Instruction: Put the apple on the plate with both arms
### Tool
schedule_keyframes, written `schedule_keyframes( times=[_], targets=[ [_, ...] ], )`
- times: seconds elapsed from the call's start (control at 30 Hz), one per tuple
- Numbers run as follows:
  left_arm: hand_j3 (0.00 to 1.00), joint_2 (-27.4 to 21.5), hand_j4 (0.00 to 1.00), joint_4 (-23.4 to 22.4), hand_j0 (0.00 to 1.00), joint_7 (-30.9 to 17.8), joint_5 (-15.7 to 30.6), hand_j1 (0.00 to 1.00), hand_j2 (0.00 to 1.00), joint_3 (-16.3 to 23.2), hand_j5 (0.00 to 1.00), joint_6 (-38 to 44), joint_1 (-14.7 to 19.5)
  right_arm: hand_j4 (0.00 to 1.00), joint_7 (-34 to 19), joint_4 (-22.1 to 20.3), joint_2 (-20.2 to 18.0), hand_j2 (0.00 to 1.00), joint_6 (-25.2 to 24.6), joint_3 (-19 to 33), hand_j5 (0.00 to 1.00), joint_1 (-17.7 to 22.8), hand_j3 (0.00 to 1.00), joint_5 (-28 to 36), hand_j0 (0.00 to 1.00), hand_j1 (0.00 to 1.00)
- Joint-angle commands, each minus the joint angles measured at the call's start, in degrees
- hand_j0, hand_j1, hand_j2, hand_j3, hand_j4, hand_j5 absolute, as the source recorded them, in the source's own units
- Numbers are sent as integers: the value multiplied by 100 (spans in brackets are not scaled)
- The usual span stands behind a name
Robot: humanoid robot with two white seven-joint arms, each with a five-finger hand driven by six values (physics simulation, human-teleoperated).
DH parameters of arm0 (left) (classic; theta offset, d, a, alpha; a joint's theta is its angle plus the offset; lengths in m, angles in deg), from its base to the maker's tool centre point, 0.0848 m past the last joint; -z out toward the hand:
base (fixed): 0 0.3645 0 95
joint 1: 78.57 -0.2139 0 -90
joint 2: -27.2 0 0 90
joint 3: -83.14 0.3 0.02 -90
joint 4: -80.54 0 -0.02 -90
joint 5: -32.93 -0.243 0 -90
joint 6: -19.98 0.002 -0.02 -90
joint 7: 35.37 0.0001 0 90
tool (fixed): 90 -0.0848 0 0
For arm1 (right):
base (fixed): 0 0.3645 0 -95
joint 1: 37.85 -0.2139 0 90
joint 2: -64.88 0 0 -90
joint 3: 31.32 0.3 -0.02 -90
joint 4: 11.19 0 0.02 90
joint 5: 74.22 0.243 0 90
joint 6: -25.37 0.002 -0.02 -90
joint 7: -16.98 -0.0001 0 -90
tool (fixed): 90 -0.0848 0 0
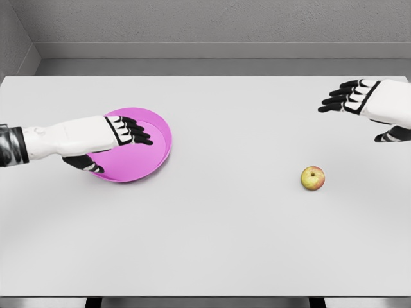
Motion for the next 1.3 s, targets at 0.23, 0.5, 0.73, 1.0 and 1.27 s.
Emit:
schedule_keyframes(
  times=[0.23, 0.5, 0.73, 1.0, 1.27],
  targets=[
    [100, -7, 100, 20, 100, -86, 37, 100, 100, 67, 100, 10, 26, 100, -16, 35, 29, 100, -13, 14, 100, -18, 100, 89, 100, 100],
    [100, -7, 100, 20, 100, -192, 37, 100, 100, 67, 100, 10, 26, 100, -765, 334, 424, 100, -13, -153, 100, 18, 100, 713, 100, 100],
    [100, 2, 100, 20, 100, -192, 37, 100, 100, 75, 100, 10, 26, 100, -765, 579, 978, 100, -13, -355, 100, 44, 100, 730, 100, 100],
    [100, 10, 100, 20, 100, -209, 28, 100, 100, 163, 100, 10, 26, 98, -765, 1098, 1128, 98, -13, -795, 98, 61, 98, 721, 98, 98],
    [100, 10, 100, 29, 100, -209, 28, 100, 100, 190, 100, 10, 26, 100, -765, 1379, 1154, 100, -13, -1102, 100, 70, 100, 730, 100, 100]
  ],
)
